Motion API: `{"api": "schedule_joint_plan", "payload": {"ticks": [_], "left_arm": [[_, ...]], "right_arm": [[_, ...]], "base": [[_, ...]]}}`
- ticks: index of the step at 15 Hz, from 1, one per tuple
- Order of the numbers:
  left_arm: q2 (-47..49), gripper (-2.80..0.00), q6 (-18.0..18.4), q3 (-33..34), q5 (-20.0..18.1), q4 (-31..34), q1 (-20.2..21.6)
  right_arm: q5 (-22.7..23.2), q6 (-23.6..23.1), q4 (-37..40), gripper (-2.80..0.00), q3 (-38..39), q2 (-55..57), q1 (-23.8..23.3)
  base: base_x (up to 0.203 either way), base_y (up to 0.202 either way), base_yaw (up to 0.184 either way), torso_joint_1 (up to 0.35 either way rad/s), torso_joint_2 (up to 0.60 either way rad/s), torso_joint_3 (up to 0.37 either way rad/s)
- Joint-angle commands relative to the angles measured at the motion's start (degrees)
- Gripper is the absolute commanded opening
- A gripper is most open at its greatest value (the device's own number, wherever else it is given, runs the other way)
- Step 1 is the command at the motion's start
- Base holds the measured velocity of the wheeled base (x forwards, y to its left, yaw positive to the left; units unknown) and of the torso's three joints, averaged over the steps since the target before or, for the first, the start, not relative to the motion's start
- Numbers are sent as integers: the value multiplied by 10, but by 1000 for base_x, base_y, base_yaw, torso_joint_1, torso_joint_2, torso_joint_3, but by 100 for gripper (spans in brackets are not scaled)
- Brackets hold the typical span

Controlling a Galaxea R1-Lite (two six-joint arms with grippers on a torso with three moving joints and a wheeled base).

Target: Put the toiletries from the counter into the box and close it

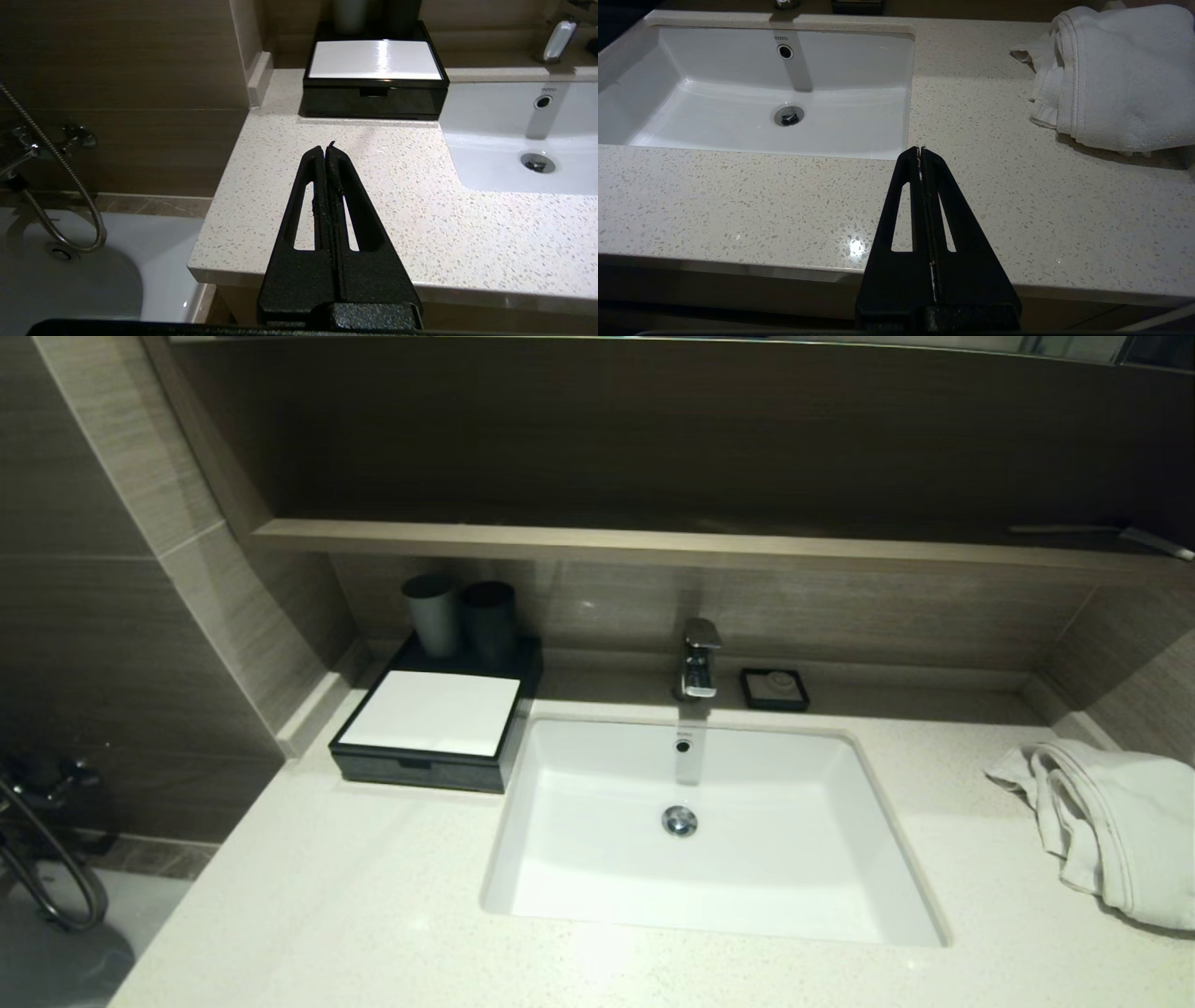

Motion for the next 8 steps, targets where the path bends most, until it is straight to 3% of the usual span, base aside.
{"api": "schedule_joint_plan", "payload": {"ticks": [1,4,8], "left_arm": [[1,-280,-1,4,-7,7,0],[1,-280,3,4,-8,67,0],[1,-280,-3,4,-8,66,0]], "right_arm": [[0,0,0,-280,0,0,0],[0,0,0,-280,0,0,0],[0,0,0,-280,0,0,0]], "base": [[0,0,0,0,0,0],[0,0,0,0,0,0],[0,0,0,0,0,0]]}}
